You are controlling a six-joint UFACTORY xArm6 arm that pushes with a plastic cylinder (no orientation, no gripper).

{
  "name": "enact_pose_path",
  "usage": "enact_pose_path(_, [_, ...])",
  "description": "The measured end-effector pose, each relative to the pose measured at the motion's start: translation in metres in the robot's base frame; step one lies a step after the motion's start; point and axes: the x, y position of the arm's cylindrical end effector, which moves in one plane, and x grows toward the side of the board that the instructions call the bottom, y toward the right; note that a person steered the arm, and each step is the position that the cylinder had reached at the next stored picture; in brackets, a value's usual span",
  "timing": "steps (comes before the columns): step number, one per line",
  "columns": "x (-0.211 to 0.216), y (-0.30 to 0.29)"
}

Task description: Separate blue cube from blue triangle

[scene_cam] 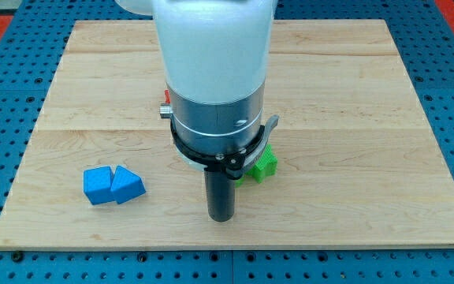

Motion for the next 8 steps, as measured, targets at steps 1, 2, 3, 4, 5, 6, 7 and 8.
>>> enact_pose_path(1, [0.0,0.0])
enact_pose_path(2, [-0.009,0.033])
enact_pose_path(3, [-0.065,0.079])
enact_pose_path(4, [-0.095,0.125])
enact_pose_path(5, [-0.031,0.135])
enact_pose_path(6, [0.003,0.044])
enact_pose_path(7, [0.034,-0.055])
enact_pose_path(8, [0.013,-0.117])
